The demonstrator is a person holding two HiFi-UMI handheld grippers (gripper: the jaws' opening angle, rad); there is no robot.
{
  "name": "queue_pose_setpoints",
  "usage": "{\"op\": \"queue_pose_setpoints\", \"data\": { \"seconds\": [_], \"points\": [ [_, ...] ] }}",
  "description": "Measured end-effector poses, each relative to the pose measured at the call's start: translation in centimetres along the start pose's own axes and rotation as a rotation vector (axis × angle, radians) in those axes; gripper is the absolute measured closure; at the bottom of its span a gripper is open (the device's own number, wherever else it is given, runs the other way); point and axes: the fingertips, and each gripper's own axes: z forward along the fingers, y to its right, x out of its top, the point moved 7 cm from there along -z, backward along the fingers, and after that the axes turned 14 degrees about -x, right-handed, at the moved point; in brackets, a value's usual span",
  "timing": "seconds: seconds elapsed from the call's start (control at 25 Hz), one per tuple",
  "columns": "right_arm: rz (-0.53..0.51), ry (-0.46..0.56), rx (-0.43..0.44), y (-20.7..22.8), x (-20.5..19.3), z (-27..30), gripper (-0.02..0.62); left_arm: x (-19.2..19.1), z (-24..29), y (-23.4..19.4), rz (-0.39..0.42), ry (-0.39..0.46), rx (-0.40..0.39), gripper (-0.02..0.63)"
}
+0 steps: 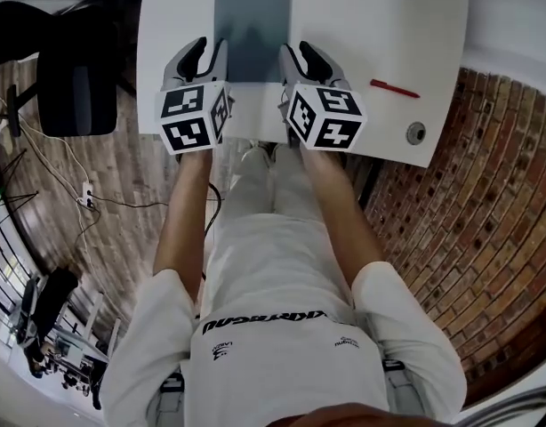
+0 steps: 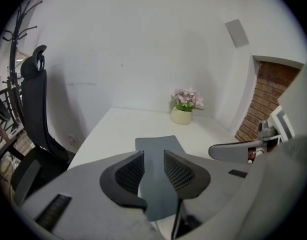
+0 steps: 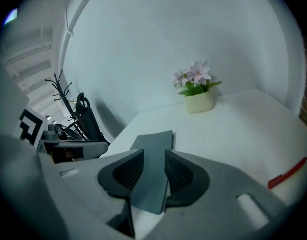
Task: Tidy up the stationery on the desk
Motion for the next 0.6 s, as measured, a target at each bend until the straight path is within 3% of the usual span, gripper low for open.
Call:
{"op": "queue_pose_setpoints", "data": {
  "seconds": [0.24,0.6],
  "points": [
    [0.023,-0.065,-0.019,0.5,-1.4,3.3,0.469,-2.1,2.6,-2.7,-0.149,-0.058,-0.009,0.486],
    [0.017,-0.133,-0.033,0.1,-2.2,6.5,0.462,-3.6,5.4,-5.7,-0.256,-0.073,-0.046,0.485]
  ]
}}
